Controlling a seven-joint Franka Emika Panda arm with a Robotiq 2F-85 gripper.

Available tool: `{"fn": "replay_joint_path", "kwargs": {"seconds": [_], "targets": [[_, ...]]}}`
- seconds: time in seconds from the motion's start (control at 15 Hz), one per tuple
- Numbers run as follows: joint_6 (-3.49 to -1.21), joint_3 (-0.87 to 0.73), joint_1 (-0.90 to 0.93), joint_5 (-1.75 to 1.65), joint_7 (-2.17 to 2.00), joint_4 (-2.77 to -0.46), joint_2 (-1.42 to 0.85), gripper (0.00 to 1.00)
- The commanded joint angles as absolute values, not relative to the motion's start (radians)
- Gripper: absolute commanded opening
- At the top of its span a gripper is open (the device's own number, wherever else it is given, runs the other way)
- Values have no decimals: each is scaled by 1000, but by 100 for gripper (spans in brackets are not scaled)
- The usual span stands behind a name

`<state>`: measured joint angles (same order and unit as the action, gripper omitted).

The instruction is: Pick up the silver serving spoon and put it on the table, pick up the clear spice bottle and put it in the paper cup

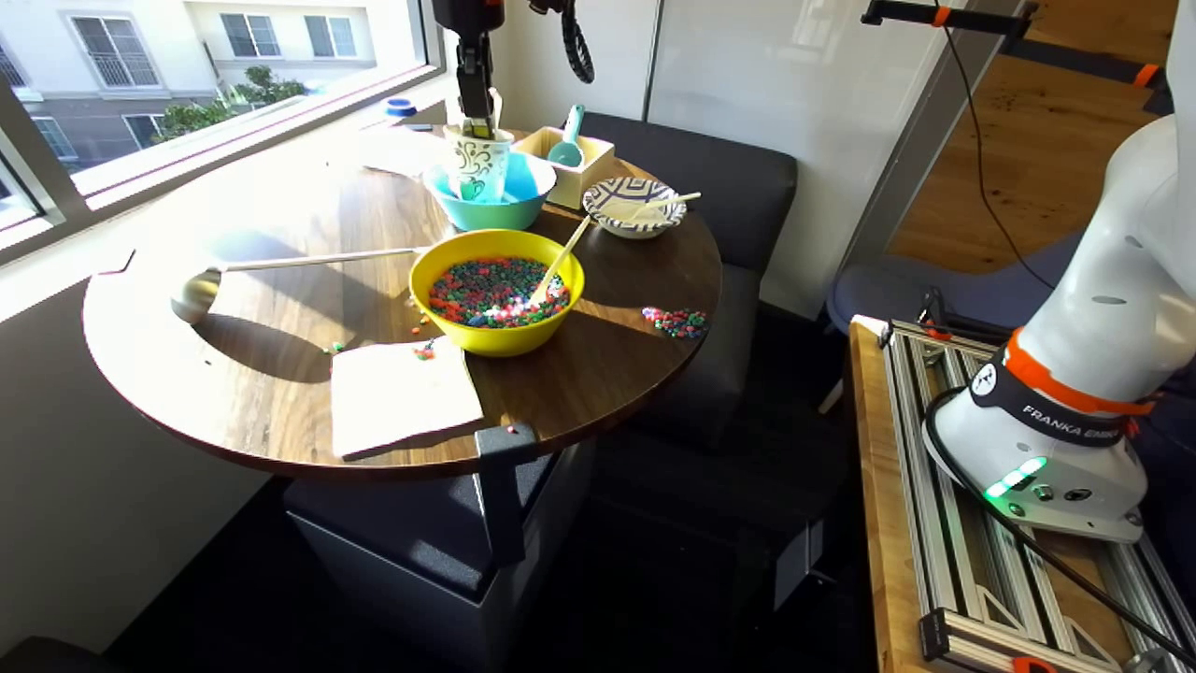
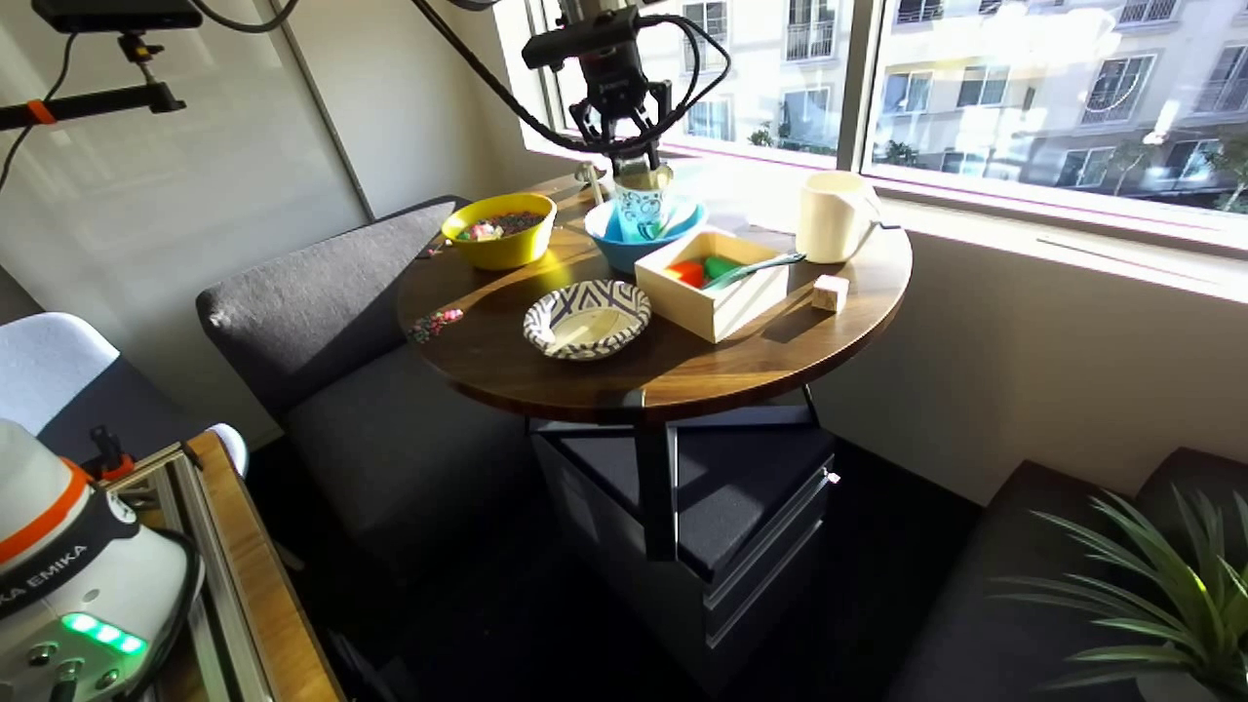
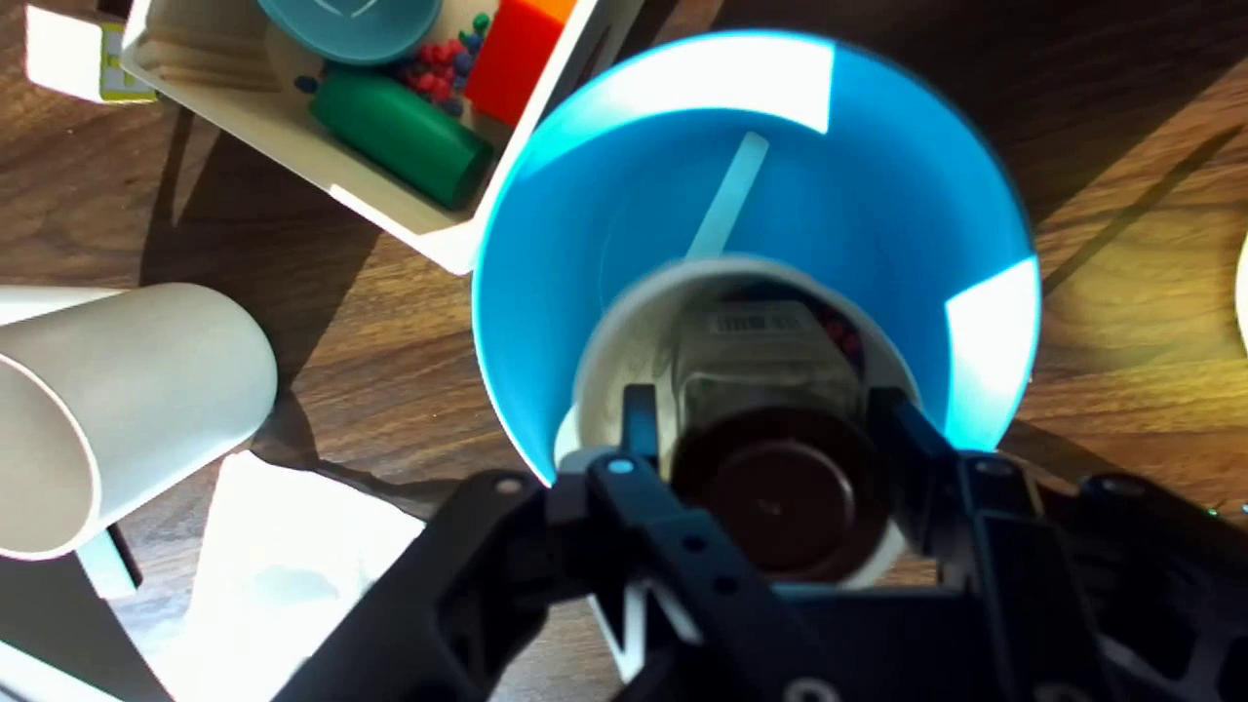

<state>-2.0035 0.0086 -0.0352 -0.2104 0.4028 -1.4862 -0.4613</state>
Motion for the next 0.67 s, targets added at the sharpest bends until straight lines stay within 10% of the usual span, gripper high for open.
{"fn": "replay_joint_path", "kwargs": {"seconds": [0.0,0.6], "targets": [[-1988,17,-51,-157,371,-1473,-458,88],[-2037,19,-52,-77,386,-1477,-329,100]]}}
